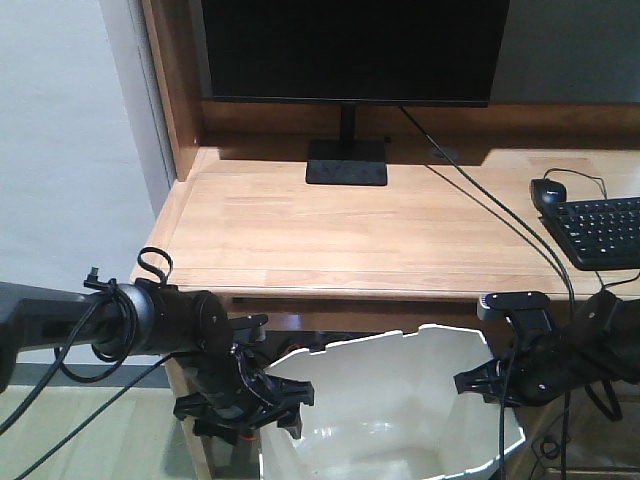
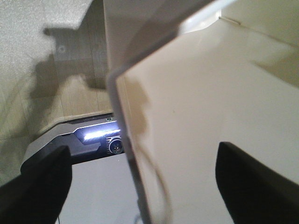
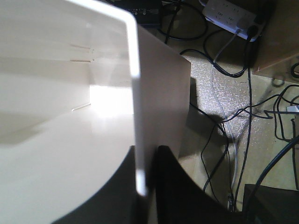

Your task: Move trash bin to bedside with robot

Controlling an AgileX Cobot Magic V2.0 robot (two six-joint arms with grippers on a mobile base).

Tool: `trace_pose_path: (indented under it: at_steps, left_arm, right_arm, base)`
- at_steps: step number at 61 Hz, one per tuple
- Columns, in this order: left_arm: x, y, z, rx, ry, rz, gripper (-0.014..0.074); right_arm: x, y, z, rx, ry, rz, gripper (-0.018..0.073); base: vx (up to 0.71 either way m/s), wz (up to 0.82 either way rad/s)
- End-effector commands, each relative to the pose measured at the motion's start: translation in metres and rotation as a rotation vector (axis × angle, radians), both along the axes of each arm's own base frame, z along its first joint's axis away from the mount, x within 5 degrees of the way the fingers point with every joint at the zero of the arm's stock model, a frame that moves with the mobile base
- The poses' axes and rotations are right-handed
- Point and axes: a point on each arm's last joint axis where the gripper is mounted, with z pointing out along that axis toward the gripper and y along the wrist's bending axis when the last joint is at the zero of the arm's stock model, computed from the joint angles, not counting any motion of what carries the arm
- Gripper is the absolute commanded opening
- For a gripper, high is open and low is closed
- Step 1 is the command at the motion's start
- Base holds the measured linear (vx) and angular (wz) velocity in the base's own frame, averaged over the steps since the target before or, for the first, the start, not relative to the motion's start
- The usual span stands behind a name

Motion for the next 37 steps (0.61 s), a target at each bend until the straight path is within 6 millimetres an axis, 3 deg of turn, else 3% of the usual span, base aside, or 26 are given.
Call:
trace_pose_path:
  at_steps: [1,16,37]
  left_arm:
    - [0.005,-0.007,0.021,-0.043,-0.062,0.011,0.0585]
    - [0.008,-0.007,0.02,-0.045,-0.086,0.021,0.0524]
    - [0.008,-0.007,0.007,-0.033,-0.06,0.025,0.0315]
  right_arm:
    - [0.011,0.001,0.031,0.046,-0.113,-0.079,-0.0005]
    - [0.011,0.001,0.031,0.048,-0.11,-0.08,-0.0005]
    - [0.012,0.001,0.031,0.064,-0.109,-0.1,-0.0005]
  base:
    - [0.0,0.0]
    - [0.0,0.0]
    - [0.0,0.0]
